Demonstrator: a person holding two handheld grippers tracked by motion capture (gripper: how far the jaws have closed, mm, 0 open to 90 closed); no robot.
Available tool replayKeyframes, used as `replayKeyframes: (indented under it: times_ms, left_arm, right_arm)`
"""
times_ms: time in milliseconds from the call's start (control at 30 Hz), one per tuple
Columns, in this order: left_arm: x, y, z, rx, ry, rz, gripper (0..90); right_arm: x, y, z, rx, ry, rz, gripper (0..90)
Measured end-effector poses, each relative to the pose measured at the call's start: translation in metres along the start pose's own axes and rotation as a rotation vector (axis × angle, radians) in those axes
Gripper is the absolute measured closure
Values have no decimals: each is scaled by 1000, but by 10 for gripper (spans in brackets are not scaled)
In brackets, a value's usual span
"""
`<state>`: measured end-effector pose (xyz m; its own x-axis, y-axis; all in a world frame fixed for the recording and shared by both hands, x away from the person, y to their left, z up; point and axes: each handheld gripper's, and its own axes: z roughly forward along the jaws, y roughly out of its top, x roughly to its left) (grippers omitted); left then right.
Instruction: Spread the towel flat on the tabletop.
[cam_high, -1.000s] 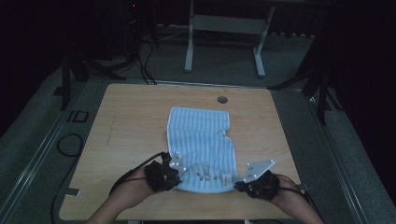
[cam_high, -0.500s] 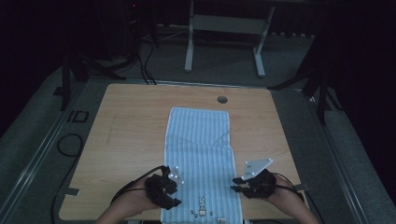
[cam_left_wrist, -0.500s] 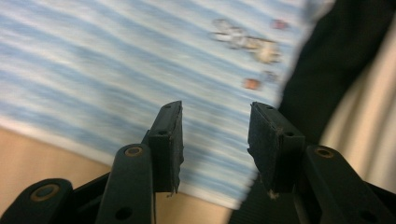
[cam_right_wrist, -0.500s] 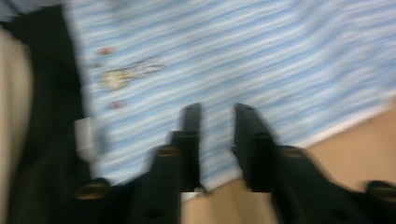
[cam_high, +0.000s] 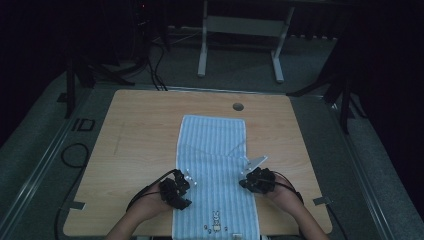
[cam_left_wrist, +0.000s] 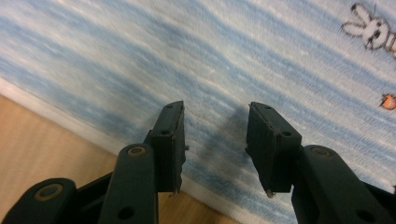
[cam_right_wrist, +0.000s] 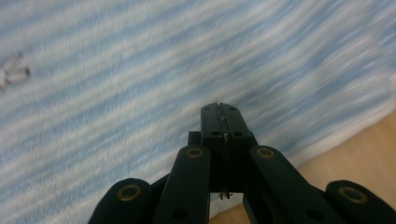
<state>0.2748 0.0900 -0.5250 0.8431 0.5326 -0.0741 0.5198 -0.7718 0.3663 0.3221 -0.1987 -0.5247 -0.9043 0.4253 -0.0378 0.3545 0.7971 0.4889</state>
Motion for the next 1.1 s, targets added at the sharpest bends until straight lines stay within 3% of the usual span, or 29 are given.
replayKeyframes:
  times_ms: [167,267,333,400,533,667,833,1100]
  left_arm:
    - [-7,-3,-1,12,-17,13,565]
    - [-12,-4,-2,29,-51,24,564]
    - [-14,-3,-3,26,-58,26,563]
    - [-13,-2,-7,6,-58,24,563]
    - [-3,6,-13,-22,-8,8,562]
    - [11,16,-11,-33,14,-5,558]
    - [29,31,-6,-44,62,-25,558]
    - [51,48,4,-59,99,-63,524]
  right_arm:
    - [5,-11,0,6,24,17,896]
    - [10,-18,-4,5,48,25,894]
    - [13,-21,-7,14,72,13,875]
    - [14,-21,-11,10,64,4,861]
    - [1,-15,-22,-24,17,31,853]
    - [-18,-5,-23,-39,-17,74,846]
    - [-39,10,-12,-35,-59,108,827]
    - [-56,25,9,-12,-100,150,686]
